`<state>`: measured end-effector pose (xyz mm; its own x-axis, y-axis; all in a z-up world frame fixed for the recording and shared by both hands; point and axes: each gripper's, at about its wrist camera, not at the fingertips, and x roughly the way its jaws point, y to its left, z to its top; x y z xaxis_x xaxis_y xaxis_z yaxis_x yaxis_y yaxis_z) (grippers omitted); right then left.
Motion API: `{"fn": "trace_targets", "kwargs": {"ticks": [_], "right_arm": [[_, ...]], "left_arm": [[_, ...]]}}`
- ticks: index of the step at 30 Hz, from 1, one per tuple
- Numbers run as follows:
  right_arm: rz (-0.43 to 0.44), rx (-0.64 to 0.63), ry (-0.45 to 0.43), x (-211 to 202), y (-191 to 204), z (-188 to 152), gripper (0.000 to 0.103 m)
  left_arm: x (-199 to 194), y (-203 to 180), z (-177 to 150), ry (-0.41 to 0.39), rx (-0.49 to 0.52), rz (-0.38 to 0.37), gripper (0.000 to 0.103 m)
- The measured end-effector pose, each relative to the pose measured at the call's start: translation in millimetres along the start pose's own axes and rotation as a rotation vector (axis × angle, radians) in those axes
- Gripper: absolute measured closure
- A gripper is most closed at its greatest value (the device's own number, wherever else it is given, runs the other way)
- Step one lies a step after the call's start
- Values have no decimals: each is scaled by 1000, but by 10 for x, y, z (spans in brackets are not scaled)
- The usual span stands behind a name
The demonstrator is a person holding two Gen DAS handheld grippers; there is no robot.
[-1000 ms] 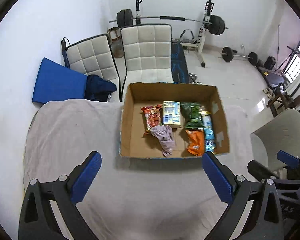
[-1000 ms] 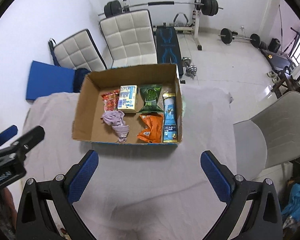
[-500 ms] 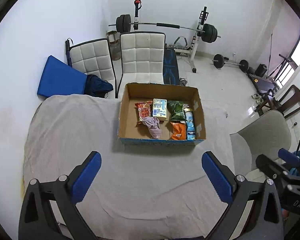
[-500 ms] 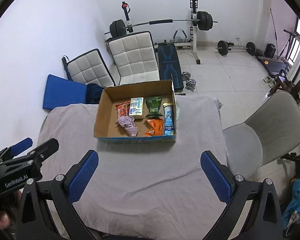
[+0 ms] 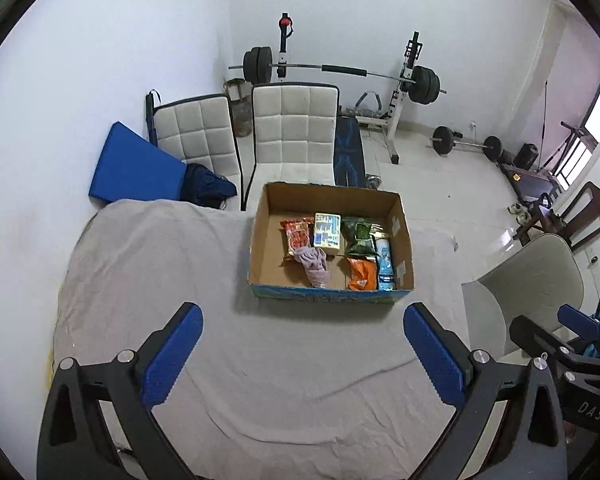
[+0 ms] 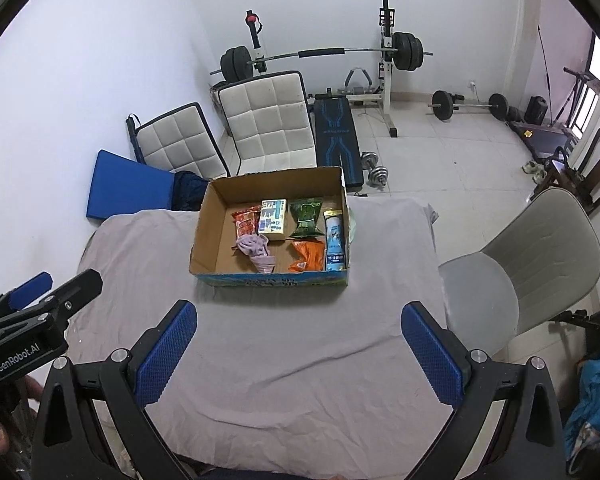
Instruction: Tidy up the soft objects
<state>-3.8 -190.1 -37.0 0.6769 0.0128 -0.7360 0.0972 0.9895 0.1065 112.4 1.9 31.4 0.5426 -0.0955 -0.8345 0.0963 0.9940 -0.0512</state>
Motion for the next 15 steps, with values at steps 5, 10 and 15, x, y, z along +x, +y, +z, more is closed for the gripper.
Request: {"fn": "trace_targets", "kwargs": {"ticks": [5,10,15], "right_arm": [[-34,1,-24,38,11,27,0],[-49,0,-38,67,37,49,0],[-67,-3,-47,94,50,77,0]], "left_arm": [[23,23,19,-9,-8,16,0],[16,40,31,-22,-8,31,0],[27,18,15,-18,7,35,0]]}}
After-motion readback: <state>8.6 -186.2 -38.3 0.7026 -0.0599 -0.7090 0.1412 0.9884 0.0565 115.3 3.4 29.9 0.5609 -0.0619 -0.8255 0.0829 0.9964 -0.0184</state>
